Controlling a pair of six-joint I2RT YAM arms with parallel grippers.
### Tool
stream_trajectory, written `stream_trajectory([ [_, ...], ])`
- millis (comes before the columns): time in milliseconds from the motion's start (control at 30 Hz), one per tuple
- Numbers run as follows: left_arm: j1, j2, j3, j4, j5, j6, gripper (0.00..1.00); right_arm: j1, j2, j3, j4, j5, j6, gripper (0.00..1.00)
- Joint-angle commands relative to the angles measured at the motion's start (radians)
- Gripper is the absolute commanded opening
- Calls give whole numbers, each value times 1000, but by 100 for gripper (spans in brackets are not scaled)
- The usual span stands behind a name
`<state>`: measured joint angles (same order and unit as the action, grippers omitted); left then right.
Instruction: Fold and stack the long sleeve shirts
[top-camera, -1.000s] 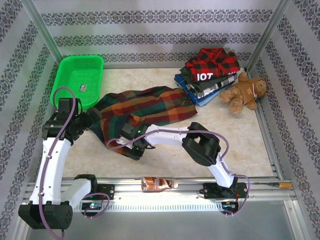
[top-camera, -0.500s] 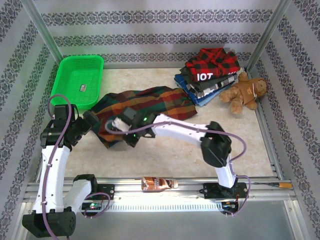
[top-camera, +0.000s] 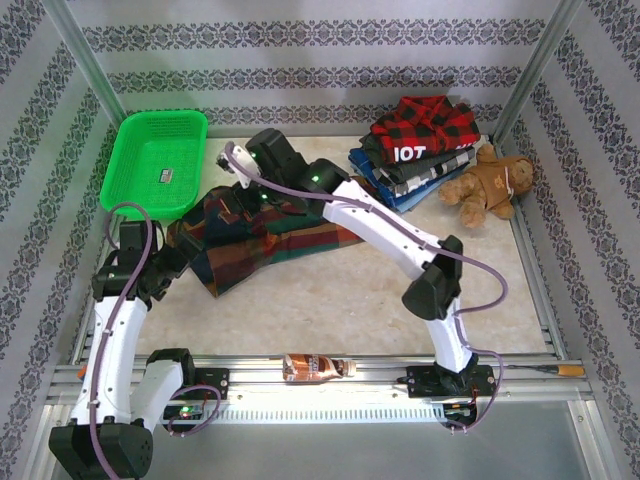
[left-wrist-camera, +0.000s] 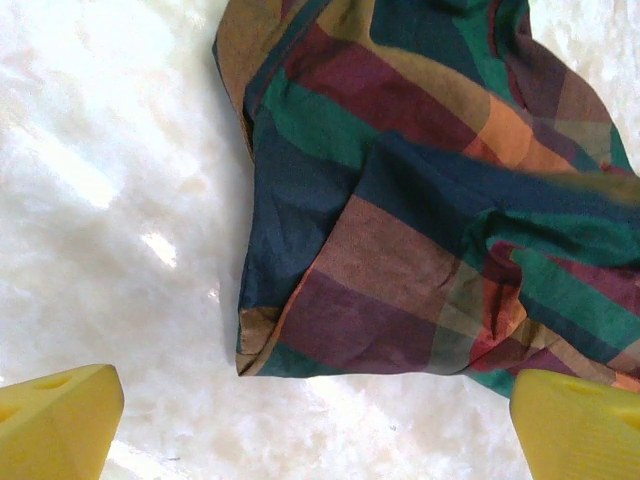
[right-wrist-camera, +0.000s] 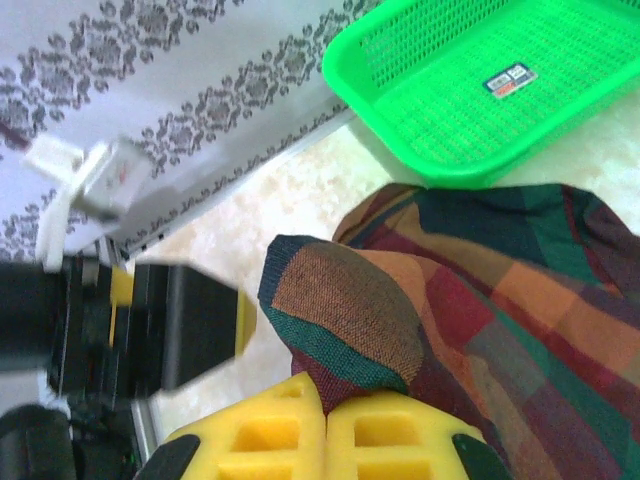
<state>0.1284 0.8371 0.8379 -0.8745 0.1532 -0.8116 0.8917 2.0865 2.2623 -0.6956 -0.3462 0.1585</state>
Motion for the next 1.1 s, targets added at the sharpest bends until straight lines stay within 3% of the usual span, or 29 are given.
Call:
stream_trajectory([
  [0, 4, -42, -35, 65, 35, -23, 99, -27, 86, 153, -17, -46, 59, 0],
  [333, 2, -69, -50, 49, 61, 11, 100, -149, 305, 496, 44, -54, 266, 0],
  [700, -6, -47, -53, 8, 57, 30, 100, -233, 410, 585, 180, -10, 446, 0],
  [1067, -63, -24, -72, 61, 56, -4, 99, -296, 463, 603, 444, 95, 697, 0],
])
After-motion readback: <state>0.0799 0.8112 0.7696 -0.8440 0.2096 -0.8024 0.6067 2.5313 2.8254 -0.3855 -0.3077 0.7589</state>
